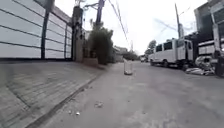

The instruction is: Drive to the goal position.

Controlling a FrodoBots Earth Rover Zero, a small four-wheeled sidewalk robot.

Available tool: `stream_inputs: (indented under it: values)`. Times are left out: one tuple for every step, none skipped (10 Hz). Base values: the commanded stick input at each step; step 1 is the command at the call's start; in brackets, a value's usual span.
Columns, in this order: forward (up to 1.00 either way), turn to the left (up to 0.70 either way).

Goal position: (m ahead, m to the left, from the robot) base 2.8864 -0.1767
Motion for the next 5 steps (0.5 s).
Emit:
stream_inputs:
  values:
    - [1.00,-0.39]
    - [1.00,-0.11]
    - [1.00,-0.05]
    - [1.00,-0.02]
    - [1.00,0.00]
